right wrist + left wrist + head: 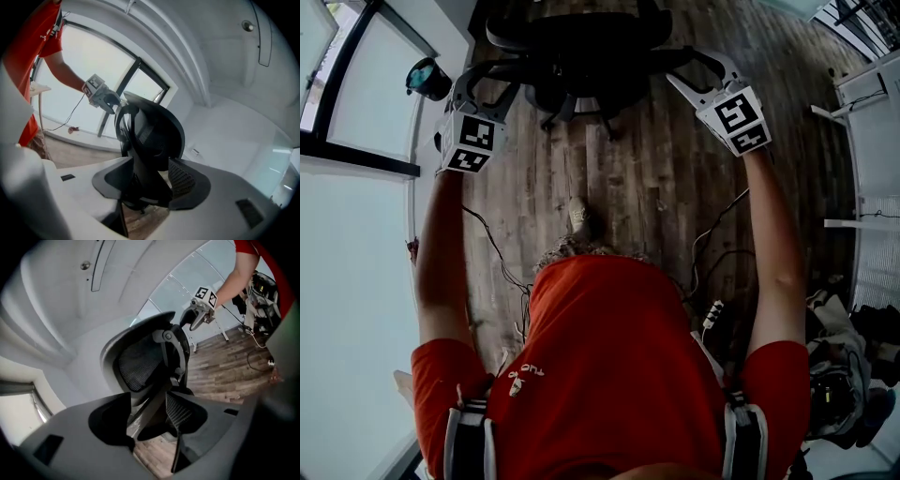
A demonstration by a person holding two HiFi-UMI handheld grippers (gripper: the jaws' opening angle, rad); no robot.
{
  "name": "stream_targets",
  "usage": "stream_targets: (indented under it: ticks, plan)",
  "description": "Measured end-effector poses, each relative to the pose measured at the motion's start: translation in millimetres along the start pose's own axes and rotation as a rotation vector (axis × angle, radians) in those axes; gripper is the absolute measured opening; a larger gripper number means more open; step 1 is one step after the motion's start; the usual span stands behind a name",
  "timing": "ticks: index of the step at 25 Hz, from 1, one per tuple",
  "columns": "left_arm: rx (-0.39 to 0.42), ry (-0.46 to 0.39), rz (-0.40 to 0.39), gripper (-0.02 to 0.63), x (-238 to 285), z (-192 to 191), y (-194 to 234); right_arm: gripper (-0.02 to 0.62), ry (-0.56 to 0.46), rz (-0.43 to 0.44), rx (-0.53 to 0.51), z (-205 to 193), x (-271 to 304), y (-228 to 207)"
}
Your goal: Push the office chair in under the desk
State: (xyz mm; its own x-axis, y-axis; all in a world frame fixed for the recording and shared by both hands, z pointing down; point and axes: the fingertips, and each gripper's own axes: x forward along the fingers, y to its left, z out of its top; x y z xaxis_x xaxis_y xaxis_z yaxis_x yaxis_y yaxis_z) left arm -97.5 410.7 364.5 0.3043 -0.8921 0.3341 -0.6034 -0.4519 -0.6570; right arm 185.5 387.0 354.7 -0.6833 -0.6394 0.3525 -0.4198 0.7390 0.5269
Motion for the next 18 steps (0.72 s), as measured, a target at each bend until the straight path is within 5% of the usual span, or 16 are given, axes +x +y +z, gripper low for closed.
stream_targets:
  ticks: [11,18]
  plan:
    - [0.283,0.241,-0.134,0.262,54.8,-71.9,18.7,0.265,0.289,0.123,-0.183,-65.0,54.1,-14.2]
    - [0.388,0.322,-0.237,0.264,85.1,-102.5,19.3,0.27,0.424,0.229,-0.288,-93.1,84.9,-14.0]
